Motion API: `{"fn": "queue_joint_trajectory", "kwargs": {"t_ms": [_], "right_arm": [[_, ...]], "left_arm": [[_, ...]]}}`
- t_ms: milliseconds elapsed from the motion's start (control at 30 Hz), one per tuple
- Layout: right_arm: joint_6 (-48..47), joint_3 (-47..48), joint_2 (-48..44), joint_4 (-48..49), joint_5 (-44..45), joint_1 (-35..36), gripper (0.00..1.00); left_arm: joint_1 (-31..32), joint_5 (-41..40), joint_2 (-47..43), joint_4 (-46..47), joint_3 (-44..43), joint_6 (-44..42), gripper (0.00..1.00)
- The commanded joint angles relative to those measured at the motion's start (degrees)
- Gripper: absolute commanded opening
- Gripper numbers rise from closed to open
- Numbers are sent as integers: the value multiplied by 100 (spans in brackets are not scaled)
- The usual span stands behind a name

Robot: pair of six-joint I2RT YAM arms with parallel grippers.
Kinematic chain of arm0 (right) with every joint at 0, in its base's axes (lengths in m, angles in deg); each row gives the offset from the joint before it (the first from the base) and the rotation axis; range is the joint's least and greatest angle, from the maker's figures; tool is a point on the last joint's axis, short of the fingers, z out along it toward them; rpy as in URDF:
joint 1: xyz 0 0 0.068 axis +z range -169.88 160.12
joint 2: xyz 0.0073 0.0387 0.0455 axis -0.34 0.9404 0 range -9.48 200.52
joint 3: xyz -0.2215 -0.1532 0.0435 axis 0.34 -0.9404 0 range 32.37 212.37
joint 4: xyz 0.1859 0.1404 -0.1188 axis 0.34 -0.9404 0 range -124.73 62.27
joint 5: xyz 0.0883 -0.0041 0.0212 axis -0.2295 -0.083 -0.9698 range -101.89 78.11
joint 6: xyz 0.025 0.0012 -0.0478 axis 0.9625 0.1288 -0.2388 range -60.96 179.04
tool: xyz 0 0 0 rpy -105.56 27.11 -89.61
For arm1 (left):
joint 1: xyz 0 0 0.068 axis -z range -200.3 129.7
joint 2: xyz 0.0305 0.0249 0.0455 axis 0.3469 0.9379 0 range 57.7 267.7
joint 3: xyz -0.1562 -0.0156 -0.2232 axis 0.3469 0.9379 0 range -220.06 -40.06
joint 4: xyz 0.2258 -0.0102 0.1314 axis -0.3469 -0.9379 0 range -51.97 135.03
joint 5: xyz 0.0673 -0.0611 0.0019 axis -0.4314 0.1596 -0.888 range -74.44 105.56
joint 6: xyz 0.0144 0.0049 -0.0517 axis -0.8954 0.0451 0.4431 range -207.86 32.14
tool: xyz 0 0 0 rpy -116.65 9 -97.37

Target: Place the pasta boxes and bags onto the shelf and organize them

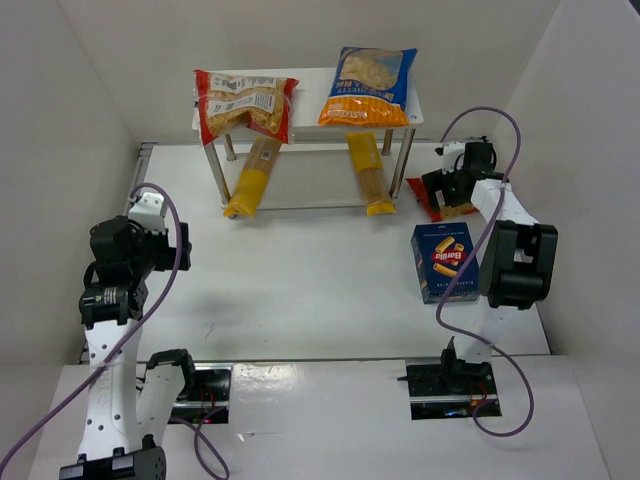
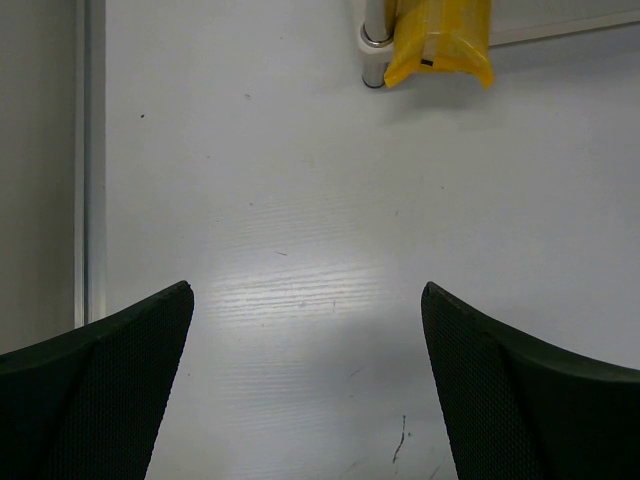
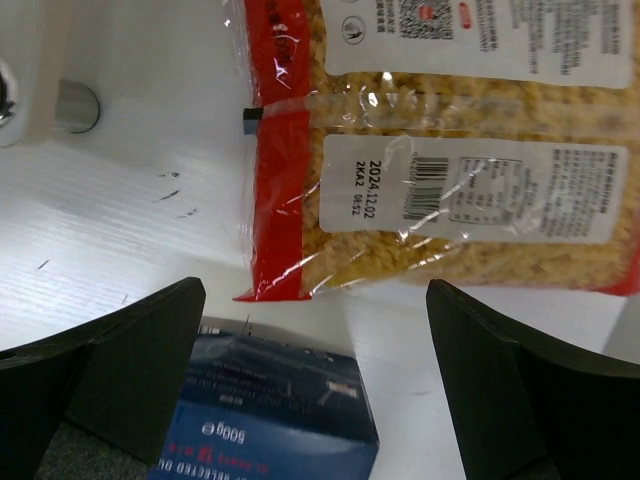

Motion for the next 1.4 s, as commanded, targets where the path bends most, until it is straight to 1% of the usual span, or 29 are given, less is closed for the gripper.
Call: {"fn": "queue_joint_trajectory", "kwargs": {"t_ms": [0,167,433,667,867,900,1033,1067,1133,1167,1267,1300,1367], "right_arm": [[-122,396,228,0,-182,-21,100],[-175,396,413,289,-50,-21,100],[-113,694,887,395,309,-21,100],[-61,922,1196,343,424,-21,100],[-61,1037,1451,342,714,94,100],[-61,1037,1511,342,714,94,98],[-61,1177,1766,71,715,155,83],[-61,1247,1767,18,714,155,74],[-61,1248,1855,-53,653,155,66],[-61,1248,1916,-53,653,155,57],[-61,1248,1916,-115,653,155,42],[-61,1248,1916,-115,653,155,32],[-61,1248,1855,-115,653,155,24]], "left_arm": [[-95,153,33,165,-23,-50,100],[-95,153,33,165,-23,-50,100],[-148,206,33,113,-23,-50,100],[-148,206,33,113,-23,-103,100],[-148,206,33,113,-23,-103,100],[-148,206,33,113,-23,-103,100],[-201,206,33,113,-23,-103,100],[-201,206,33,113,-23,-103,100],[-201,206,33,113,-23,-103,100],[-201,206,33,113,-23,-103,100],[-201,206,33,113,-23,-103,100],[-201,206,33,113,-23,-103,100],[-201,206,33,113,-23,-103,100]]}}
